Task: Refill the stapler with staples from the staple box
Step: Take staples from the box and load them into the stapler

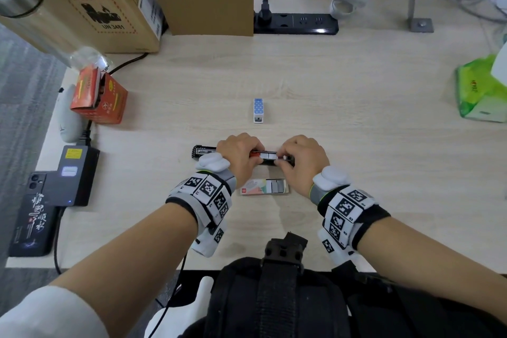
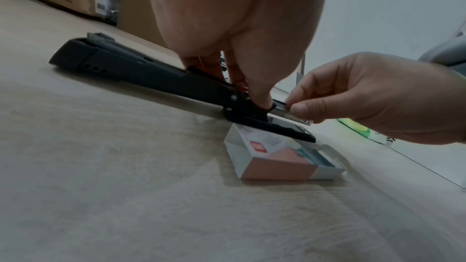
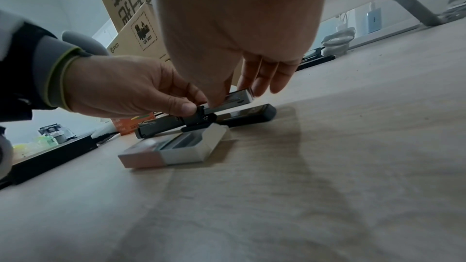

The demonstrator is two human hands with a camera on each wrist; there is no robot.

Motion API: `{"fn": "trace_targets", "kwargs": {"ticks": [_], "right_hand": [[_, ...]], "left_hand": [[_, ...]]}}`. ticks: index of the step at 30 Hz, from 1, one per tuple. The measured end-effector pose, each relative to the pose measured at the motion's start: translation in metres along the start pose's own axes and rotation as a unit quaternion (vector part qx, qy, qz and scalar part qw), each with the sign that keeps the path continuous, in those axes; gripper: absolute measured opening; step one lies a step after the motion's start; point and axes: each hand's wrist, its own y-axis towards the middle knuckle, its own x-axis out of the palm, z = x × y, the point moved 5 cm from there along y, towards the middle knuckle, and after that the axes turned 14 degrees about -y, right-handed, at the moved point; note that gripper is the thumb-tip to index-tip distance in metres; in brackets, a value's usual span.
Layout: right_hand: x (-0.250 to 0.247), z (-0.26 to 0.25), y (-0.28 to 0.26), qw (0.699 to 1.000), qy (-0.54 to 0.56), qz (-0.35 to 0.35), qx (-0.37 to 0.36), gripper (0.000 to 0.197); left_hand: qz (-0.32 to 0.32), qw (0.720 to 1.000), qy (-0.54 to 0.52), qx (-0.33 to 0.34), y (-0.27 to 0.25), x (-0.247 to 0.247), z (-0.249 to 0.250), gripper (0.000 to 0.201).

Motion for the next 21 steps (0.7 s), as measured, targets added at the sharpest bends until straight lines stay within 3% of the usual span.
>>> {"fn": "trace_targets", "kwargs": {"ticks": [4,8,13,21], "right_hand": [[-0.009,0.000,-0.008,1.000,-0.006,0.025,-0.015,0.003],[-0.002,0.002,-0.025,0.997,-0.029,-0.064,-0.020,0.009],[0.011,-0.001,-0.033,0.983,-0.089,-0.157,0.024,0.016],[0.018,-0.009,-0.034,0.974,-0.100,-0.195,0.056,0.014]], "left_hand": [[0.045,0.994,0.037,0.095,-0.014,-0.004,0.010,0.030],[0.043,0.986,0.046,0.153,-0.036,0.003,0.018,0.030],[-0.040,0.988,0.066,0.131,-0.051,0.026,0.009,0.044],[-0.041,0.993,0.065,0.093,-0.050,0.030,0.005,0.039]]}}
